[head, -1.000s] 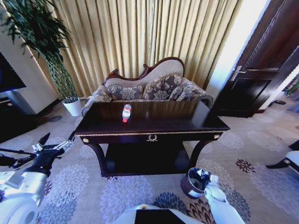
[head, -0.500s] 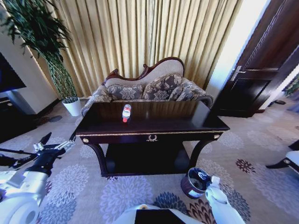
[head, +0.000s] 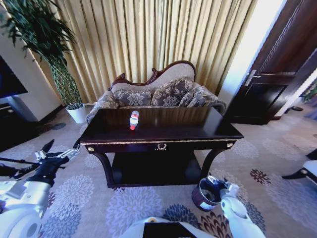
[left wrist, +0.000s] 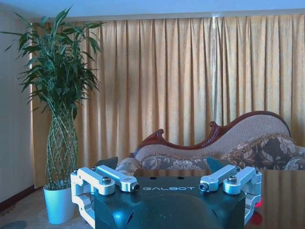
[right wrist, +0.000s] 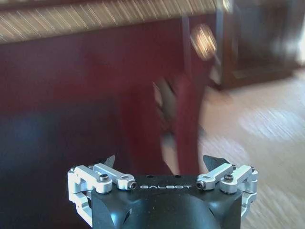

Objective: Move to the front of the table and place the trash on the table into the trash bin.

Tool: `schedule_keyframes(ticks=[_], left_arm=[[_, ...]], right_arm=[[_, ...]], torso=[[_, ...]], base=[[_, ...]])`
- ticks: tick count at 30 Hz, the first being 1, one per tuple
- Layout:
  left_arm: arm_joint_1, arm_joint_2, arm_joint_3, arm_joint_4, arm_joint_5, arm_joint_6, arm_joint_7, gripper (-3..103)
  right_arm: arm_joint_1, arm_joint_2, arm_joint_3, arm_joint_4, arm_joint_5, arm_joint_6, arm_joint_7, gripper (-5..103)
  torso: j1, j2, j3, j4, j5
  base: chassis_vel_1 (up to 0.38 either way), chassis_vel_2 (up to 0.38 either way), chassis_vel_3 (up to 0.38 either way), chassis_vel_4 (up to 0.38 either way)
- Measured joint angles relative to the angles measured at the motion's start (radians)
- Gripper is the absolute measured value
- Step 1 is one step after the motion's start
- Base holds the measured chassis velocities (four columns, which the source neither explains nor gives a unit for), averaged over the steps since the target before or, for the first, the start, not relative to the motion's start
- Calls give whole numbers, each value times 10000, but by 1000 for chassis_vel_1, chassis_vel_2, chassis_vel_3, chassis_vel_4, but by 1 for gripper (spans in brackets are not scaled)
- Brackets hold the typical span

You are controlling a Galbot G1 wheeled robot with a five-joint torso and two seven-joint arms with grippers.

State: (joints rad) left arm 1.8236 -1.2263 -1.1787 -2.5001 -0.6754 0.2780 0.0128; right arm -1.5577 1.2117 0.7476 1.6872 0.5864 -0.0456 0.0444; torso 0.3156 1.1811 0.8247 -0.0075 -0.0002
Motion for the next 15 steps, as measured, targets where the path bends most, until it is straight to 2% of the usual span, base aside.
schedule_keyframes(ticks=[8, 15], left_arm=[[-63, 81, -32, 0, -25, -9, 4, 100], [-73, 73, -29, 0, -33, -36, 5, 100]], right_arm=[[-1489, 150, 364, 4336, 127, 259, -455, 100], [-1923, 411, 200, 6689, -153, -304, -470, 100]], torso=[[0, 0, 0, 2, -1], [-1, 1, 0, 2, 0]], base=[[0, 0, 0, 0], [0, 0, 0, 0]])
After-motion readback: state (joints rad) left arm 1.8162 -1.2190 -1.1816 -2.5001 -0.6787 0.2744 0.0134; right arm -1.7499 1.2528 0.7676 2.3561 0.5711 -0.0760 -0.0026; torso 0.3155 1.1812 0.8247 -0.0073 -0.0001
